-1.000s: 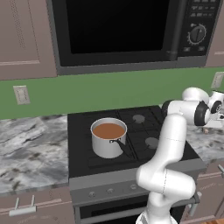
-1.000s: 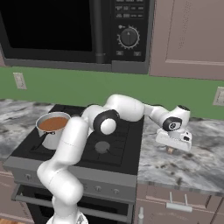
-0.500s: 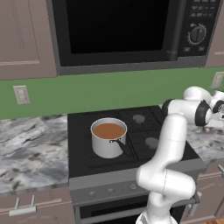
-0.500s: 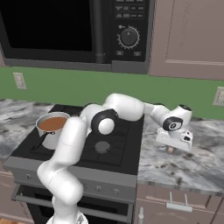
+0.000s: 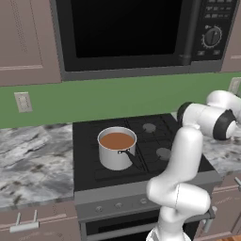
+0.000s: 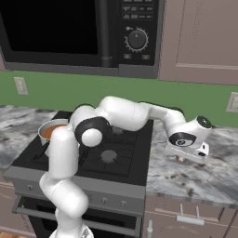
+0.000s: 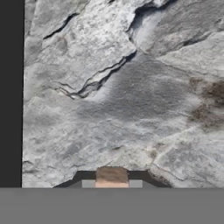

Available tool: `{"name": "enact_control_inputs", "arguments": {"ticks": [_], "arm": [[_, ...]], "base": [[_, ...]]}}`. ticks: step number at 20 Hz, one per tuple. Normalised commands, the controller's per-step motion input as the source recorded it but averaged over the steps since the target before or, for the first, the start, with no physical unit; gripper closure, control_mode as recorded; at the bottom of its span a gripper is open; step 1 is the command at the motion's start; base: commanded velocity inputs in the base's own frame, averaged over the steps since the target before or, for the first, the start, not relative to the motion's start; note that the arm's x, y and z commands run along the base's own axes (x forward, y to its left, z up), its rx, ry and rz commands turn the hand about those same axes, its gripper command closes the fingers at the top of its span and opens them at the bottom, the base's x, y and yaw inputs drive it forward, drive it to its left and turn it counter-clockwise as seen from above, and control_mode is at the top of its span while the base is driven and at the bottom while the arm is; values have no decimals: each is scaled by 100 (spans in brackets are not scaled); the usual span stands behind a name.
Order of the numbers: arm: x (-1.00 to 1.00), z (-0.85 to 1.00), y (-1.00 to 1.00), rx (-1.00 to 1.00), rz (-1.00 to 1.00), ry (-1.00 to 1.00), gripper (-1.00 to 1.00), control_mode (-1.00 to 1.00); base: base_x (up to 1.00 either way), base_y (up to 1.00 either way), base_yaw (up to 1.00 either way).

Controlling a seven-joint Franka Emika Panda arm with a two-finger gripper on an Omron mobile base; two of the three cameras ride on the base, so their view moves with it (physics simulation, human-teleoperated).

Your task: Pick up the sugar cube(s) and place them in the saucepan with hot chocolate.

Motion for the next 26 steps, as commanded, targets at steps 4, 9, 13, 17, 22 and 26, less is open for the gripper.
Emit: {"name": "enact_control_inputs", "arguments": {"ticks": [4, 9, 13, 17, 22, 26], "arm": [[-45, 71, 34, 0, 0, -30, 100, -100], [-46, 76, 38, 0, 1, -27, 100, -100], [-61, 69, 49, 0, 3, -25, 100, -100], [-57, 65, 68, -2, 5, -21, 100, -100], [-39, 46, 85, -5, 8, -9, 100, -100], [-27, 31, 94, -6, 9, -1, 100, -100]], "base": [[0, 0, 0], [0, 0, 0], [0, 0, 0], [0, 0, 0], [0, 0, 0], [0, 0, 0]]}}
